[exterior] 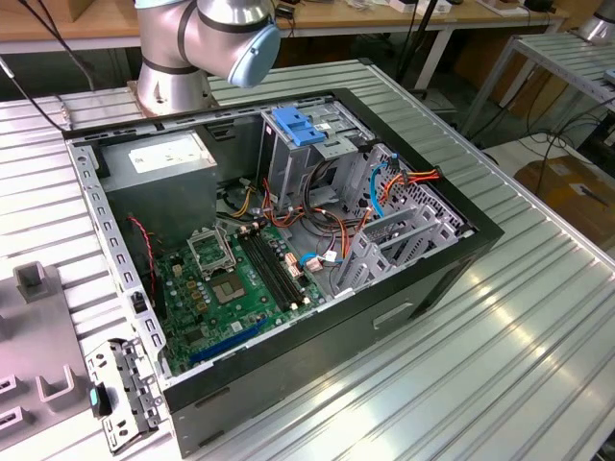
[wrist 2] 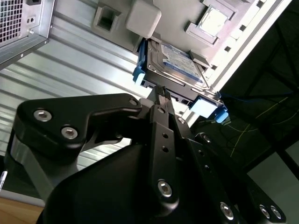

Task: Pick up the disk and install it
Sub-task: 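Reach for the disk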

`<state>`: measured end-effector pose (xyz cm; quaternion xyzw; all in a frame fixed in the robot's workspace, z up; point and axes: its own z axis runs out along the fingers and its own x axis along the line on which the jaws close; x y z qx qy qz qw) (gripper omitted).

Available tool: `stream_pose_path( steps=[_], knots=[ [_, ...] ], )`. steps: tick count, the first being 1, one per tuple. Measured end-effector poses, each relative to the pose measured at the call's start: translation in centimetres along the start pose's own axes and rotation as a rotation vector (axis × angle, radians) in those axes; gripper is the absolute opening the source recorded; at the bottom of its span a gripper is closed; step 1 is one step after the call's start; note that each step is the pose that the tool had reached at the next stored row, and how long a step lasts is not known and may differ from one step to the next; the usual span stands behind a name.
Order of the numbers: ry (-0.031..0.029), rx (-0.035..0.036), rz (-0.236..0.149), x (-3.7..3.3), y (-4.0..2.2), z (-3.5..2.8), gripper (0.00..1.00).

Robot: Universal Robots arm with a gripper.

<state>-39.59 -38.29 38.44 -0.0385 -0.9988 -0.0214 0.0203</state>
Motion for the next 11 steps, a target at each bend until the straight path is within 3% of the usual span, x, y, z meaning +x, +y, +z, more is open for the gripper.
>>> stream_pose_path(
  steps=[11],
  knots=[
    [0.0, 0.0, 0.0, 0.03, 0.0, 0.0, 0.11]
  ],
)
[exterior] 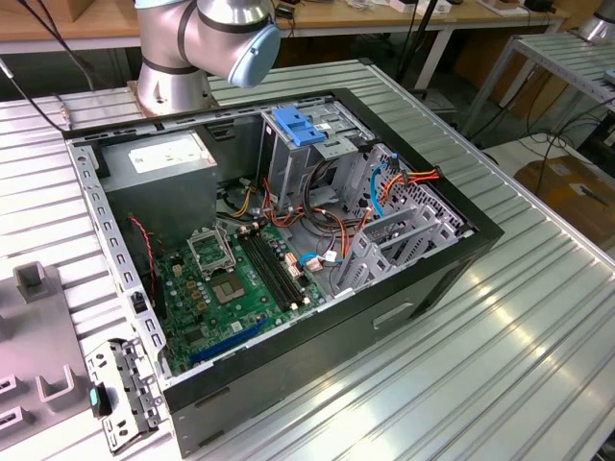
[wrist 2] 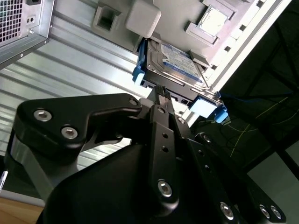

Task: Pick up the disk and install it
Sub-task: 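Reach for the disk, then pick up the disk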

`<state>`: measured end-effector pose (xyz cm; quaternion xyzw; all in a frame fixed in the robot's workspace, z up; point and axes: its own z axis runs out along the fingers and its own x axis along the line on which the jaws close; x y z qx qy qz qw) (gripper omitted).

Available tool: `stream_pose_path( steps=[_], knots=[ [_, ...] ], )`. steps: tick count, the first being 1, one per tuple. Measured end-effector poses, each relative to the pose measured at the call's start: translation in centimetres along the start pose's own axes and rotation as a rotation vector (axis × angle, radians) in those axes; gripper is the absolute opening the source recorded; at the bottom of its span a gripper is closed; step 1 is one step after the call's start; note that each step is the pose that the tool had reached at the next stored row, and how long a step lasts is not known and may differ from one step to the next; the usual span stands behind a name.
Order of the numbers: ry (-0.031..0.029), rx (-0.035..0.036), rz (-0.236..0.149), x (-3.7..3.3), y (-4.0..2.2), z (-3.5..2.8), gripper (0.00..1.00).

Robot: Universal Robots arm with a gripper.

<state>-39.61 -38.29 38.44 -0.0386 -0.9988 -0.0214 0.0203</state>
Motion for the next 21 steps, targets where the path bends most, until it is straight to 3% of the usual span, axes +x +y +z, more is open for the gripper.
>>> stream_pose_path(
  steps=[2, 6, 11, 13, 14, 16, 21],
  knots=[
    [0.0001, 0.0, 0.0, 0.05, 0.0, 0.0, 0.11],
    [0.0001, 0.0, 0.0, 1.11, 0.13, 0.06, 0.11],
    [0.0011, 0.0001, 0.0, 3.27, 0.38, 0.21, 0.11],
    [0.001, 0.0001, 0.0, 4.3, 0.37, 0.31, 0.11],
    [0.001, 0.0001, 0.0, 5.24, 0.35, 0.38, 0.11],
    [0.0012, 0.0001, 0.0, 5.98, 0.32, 0.43, 0.11],
    [0.0013, 0.0001, 0.0, 6.24, 0.32, 0.45, 0.11]
  ],
)
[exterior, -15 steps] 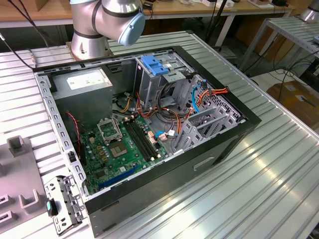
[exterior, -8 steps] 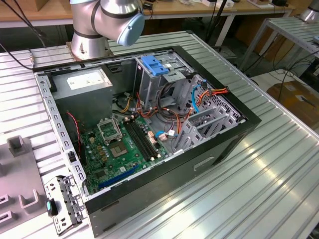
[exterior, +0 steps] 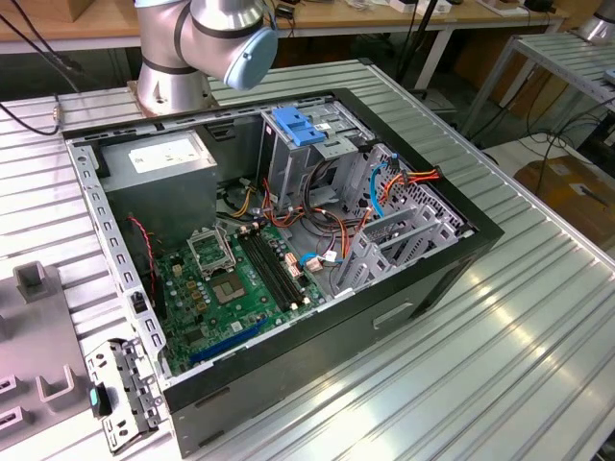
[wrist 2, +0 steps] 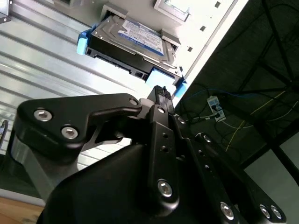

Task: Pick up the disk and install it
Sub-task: 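Pick up the disk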

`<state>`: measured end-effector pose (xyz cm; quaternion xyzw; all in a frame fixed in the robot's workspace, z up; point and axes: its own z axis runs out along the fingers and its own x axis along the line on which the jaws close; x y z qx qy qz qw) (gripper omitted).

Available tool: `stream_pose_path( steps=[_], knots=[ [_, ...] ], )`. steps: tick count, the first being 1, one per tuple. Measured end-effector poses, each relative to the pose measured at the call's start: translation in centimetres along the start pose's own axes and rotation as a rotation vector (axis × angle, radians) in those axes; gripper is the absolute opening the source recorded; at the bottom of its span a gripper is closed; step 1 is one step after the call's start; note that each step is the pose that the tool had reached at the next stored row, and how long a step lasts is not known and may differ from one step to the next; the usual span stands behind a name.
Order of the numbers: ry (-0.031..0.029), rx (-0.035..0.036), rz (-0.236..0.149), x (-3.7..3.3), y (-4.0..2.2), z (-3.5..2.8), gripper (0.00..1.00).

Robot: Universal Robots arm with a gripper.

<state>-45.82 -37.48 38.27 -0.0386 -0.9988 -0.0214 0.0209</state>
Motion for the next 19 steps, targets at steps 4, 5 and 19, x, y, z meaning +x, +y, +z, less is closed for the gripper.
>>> stream_pose_path(
  steps=[4, 5, 19],
  knots=[
    [0.0001, 0.0001, 0.0, 0.05, 0.0, 0.0, 0.11],
    [0.0, 0.0, 0.0, 0.06, 0.0, 0.0, 0.11],
    [0.0036, 0.0037, -0.086, 0.09, -0.01, 0.0, 0.11]
  ],
)
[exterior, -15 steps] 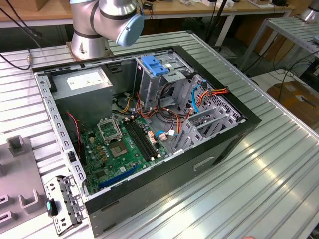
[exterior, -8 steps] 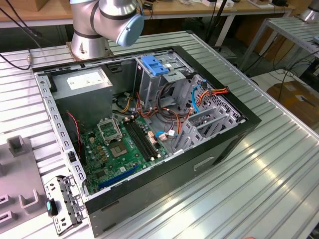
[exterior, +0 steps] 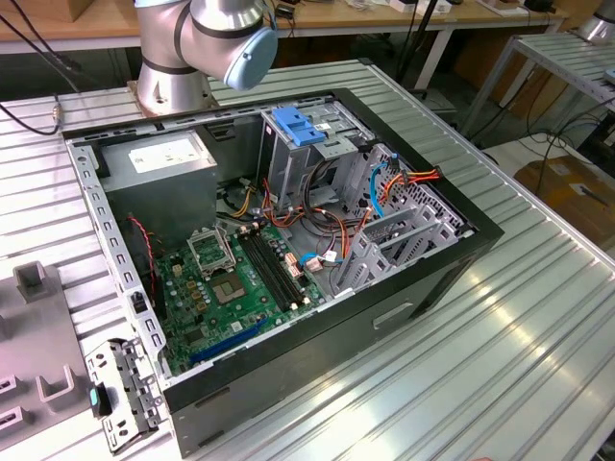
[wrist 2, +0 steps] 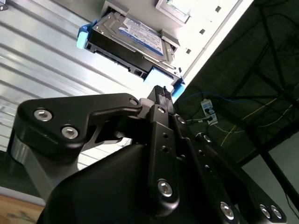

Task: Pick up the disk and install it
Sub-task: 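Pick up the disk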

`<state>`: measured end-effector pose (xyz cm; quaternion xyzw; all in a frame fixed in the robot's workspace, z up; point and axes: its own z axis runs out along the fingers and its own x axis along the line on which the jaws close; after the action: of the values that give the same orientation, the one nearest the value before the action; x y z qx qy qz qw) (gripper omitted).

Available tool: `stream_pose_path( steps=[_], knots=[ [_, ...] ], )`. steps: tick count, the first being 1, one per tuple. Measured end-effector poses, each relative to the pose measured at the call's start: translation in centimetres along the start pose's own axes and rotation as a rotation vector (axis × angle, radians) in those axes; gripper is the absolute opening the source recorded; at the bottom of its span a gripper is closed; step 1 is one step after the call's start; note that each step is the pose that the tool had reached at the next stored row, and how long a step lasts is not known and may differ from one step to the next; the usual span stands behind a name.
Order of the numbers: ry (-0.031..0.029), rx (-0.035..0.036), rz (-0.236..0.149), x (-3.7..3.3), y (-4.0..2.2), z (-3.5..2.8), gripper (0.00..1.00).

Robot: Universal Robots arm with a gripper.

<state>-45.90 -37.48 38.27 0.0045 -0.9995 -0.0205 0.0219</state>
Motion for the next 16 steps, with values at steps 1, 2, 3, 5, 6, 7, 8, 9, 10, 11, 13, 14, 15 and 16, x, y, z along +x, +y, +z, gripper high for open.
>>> stream_pose_path(
  steps=[1, 2, 3, 5, 6, 7, 8, 9, 10, 11, 13, 14, 15, 16],
  knots=[
    [0.0006, 0.0007, -0.015, 0.0, 0.0, 0.0, 0.11],
    [0.0011, 0.0012, -0.028, 0.0, 0.0, 0.0, 0.11],
    [0.002, 0.0021, -0.049, 0.0, 0.0, 0.0, 0.11],
    [0.0032, 0.0034, -0.078, 0.0, 0.0, 0.0, 0.11],
    [0.0039, 0.0042, -0.096, 0.0, 0.0, 0.0, 0.11],
    [0.0045, 0.0048, -0.11, 0.0, 0.0, 0.0, 0.11],
    [0.0051, 0.0055, -0.127, 0.0, 0.0, 0.0, 0.11],
    [0.0057, 0.0061, -0.14, 0.0, 0.0, 0.0, 0.11],
    [0.0064, 0.0069, -0.157, 0.0, 0.0, 0.0, 0.11],
    [0.007, 0.0074, -0.17, 0.0, 0.0, 0.0, 0.11],
    [0.008, 0.0085, -0.195, 0.0, 0.0, 0.0, 0.11],
    [0.0085, 0.0091, -0.209, 0.0, 0.0, 0.0, 0.11],
    [0.0091, 0.0097, -0.221, 0.0, 0.0, 0.0, 0.11],
    [0.0095, 0.0102, -0.233, 0.0, 0.0, 0.0, 0.11]
  ],
)
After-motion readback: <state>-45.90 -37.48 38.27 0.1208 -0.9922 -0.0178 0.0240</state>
